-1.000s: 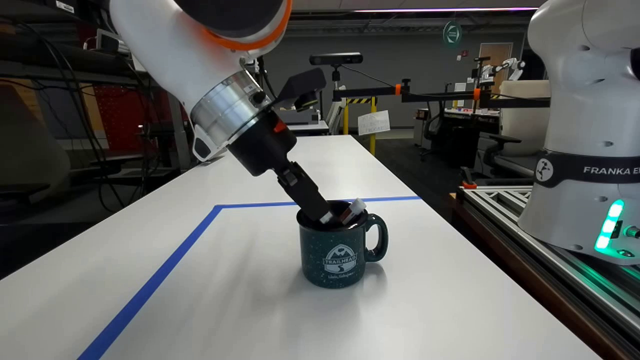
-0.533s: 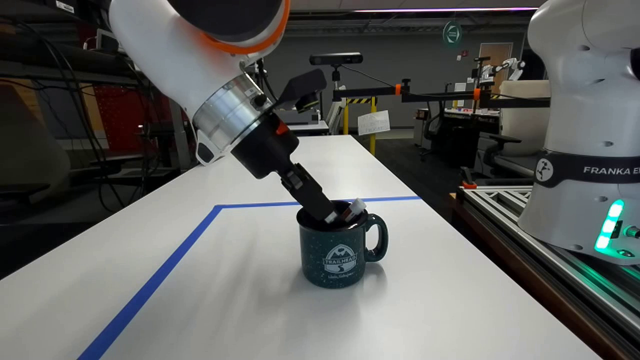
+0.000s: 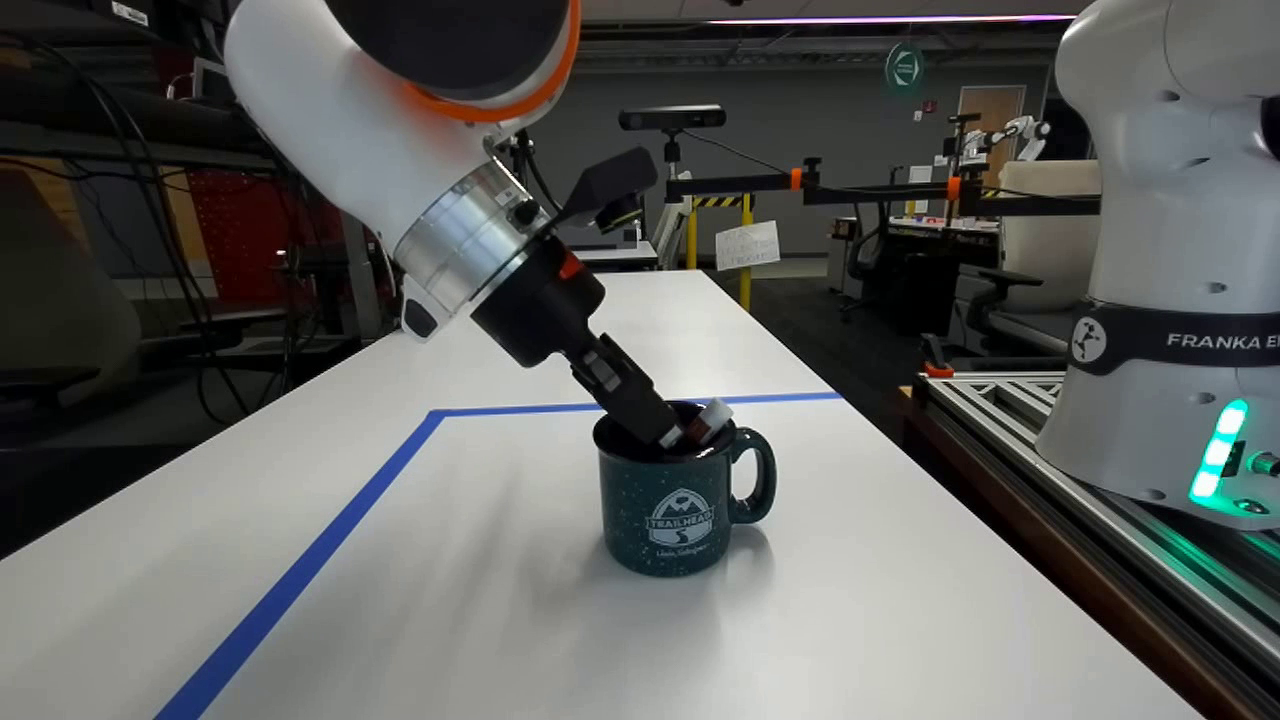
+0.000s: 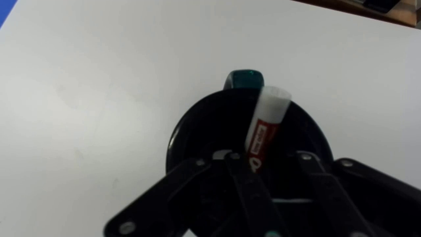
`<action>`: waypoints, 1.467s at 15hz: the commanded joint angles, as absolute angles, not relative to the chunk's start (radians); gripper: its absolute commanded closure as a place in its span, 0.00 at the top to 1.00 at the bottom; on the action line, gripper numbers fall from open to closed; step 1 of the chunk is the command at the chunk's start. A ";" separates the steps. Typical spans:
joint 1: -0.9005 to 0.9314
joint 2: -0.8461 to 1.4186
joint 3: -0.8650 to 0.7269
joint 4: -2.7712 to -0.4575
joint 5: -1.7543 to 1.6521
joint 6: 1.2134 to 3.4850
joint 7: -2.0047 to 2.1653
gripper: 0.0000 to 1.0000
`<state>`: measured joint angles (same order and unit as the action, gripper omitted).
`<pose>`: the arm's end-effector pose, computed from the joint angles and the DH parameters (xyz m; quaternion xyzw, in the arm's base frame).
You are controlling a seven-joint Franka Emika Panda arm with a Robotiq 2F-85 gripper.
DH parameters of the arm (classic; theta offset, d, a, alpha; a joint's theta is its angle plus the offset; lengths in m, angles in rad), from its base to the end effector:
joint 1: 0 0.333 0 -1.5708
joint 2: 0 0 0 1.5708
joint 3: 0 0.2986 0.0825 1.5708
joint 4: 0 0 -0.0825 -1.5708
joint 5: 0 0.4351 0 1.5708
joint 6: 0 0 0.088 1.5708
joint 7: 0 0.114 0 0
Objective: Remove the marker from the mug cup and place it on the table
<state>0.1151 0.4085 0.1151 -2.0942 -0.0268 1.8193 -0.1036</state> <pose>0.5027 0.1198 0.1316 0.9277 0.1671 -0.3337 0.0092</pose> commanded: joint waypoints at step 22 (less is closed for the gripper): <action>0.053 -0.013 0.053 -2.372 -0.060 2.023 -0.052 0.05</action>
<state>0.0694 0.0500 0.0720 -2.2715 -0.0307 1.8654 -0.1053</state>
